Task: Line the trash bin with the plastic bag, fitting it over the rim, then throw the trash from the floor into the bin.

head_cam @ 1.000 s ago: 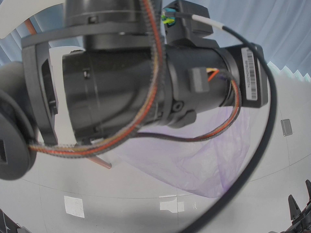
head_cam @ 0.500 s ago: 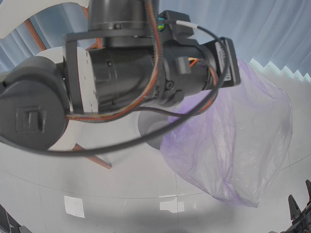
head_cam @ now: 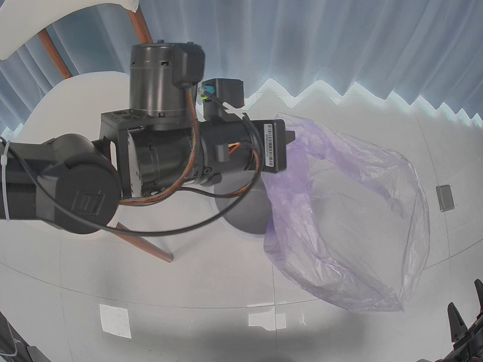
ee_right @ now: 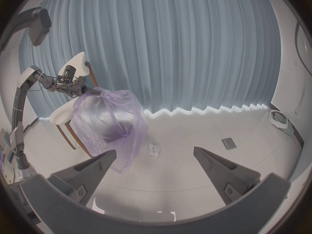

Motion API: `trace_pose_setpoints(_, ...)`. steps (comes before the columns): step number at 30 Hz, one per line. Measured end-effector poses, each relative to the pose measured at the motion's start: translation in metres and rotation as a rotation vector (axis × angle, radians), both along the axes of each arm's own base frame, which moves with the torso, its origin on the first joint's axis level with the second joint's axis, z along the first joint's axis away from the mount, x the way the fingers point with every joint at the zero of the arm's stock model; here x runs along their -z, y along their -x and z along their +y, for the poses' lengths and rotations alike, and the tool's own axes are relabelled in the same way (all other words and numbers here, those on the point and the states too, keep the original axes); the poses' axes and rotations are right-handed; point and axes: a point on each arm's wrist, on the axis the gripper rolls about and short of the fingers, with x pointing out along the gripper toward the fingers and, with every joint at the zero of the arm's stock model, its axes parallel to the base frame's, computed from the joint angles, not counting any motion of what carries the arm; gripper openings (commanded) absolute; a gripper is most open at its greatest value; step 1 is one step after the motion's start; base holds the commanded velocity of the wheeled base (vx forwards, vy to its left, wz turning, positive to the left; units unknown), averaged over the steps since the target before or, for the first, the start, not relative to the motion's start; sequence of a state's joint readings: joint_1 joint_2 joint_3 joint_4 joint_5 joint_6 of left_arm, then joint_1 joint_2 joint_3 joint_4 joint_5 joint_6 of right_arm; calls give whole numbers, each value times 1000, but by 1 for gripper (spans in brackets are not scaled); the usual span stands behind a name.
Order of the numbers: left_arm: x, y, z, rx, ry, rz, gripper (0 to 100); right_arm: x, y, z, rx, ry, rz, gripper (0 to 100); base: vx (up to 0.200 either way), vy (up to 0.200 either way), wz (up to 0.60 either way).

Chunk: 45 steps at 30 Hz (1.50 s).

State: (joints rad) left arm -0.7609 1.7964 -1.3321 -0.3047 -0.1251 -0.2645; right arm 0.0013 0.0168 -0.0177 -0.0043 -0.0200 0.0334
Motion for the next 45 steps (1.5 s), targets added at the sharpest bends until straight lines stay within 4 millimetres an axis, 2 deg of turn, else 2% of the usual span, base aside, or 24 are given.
trace_pose_setpoints(11, -3, -25, 37, -114, -40, -78, 0, 0, 0, 0, 0, 1, 0, 100, 0, 0, 0)
trace_pose_setpoints(21, -9, -39, 55, -209, -24, -116, 0, 0, 0, 0, 0, 1, 0, 100, 0, 0, 0)
trace_pose_setpoints(30, -8, -39, 57, -194, -54, -95, 0, 0, 0, 0, 0, 0, 0, 100, 0, 0, 0)
trace_pose_setpoints(42, -12, -38, 55, -195, -67, -113, 0, 0, 0, 0, 4, 0, 0, 100, 200, 0, 0)
trace_pose_setpoints(45, -11, -37, 55, -196, -68, -114, 0, 0, 0, 0, 3, 0, 0, 100, 0, 0, 0)
